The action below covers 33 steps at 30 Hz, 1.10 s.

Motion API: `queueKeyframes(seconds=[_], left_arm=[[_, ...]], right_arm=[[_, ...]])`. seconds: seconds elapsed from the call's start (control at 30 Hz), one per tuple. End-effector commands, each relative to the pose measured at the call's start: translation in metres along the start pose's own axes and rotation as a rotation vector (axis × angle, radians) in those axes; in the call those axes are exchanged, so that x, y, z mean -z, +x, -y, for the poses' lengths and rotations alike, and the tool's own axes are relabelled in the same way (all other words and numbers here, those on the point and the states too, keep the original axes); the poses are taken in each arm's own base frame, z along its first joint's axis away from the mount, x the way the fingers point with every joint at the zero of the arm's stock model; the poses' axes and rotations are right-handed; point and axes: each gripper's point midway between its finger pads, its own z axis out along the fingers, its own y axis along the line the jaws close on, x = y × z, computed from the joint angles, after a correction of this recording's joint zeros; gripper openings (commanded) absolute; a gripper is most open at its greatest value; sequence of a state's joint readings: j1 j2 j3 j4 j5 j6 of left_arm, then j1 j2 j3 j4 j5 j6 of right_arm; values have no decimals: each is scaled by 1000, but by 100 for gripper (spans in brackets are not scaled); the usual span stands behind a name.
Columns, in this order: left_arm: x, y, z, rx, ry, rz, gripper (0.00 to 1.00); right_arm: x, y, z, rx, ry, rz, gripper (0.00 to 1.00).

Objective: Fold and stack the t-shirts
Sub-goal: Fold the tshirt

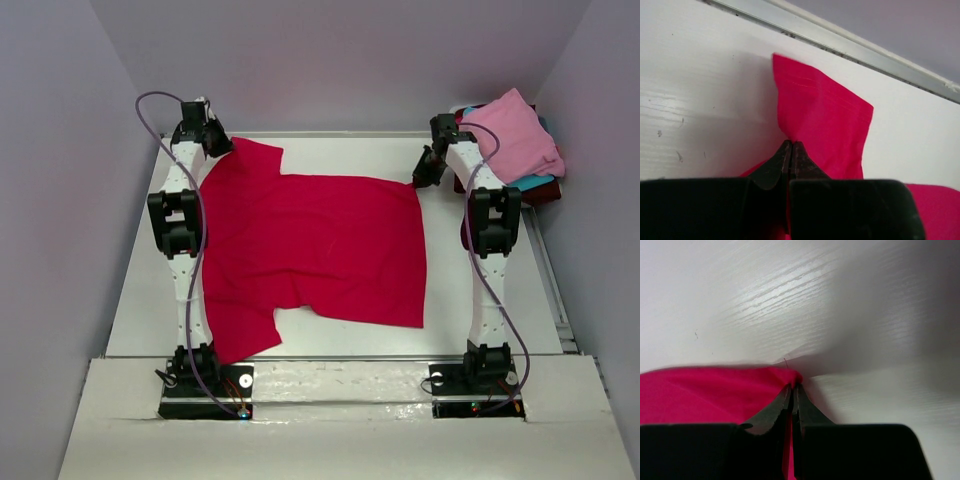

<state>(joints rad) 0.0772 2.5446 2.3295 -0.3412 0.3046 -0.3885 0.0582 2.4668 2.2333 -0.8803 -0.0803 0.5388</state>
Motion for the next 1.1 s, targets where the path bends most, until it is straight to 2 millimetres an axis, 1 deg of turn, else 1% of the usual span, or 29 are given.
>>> queueKeyframes(seconds=[0.0, 0.03, 0.07, 0.13, 0.17, 0.2, 0.3, 0.43, 0.6, 0.63, 0.7, 0.77, 0.8, 0.87, 0.9, 1.0, 1.07], left_arm=[[52, -44, 33, -89, -6, 105, 5], [52, -41, 36, -95, -12, 100, 5], [54, -39, 34, -92, -22, 90, 5], [56, -37, 31, -93, -42, 86, 5], [61, -39, 32, -95, -43, 89, 5], [60, -34, 27, -96, -59, 77, 5], [66, -32, 23, -106, -85, 70, 5], [70, -32, 21, -110, -106, 69, 5], [81, -38, 25, -112, -108, 81, 5], [81, -35, 30, -117, -105, 76, 5], [84, -33, 26, -116, -127, 69, 5], [87, -31, 24, -117, -139, 64, 5], [88, -26, 26, -122, -146, 57, 5], [92, -26, 26, -120, -154, 61, 5], [92, -24, 22, -117, -168, 56, 5], [96, -20, 21, -102, -178, 40, 5], [98, -16, 19, -91, -190, 26, 6]], right_arm=[[36, -20, -15, 11, -70, 71, 7], [36, -20, -15, 11, -70, 69, 7], [36, -19, -15, 11, -73, 65, 7], [36, -19, -16, 11, -74, 66, 7], [37, -18, -16, 11, -77, 65, 7], [37, -18, -15, 11, -77, 65, 7], [39, -19, -17, 10, -82, 70, 7], [42, -20, -18, 9, -87, 74, 7], [49, -21, -19, 10, -91, 81, 7], [50, -20, -19, 9, -91, 79, 7], [51, -16, -23, 17, -96, 78, 7], [52, -15, -22, 15, -95, 79, 7], [54, -13, -21, 15, -95, 76, 7], [56, -11, -20, 15, -92, 74, 7], [57, -10, -20, 16, -93, 73, 7], [58, -7, -17, 17, -87, 66, 7], [62, -7, -17, 19, -87, 70, 7]])
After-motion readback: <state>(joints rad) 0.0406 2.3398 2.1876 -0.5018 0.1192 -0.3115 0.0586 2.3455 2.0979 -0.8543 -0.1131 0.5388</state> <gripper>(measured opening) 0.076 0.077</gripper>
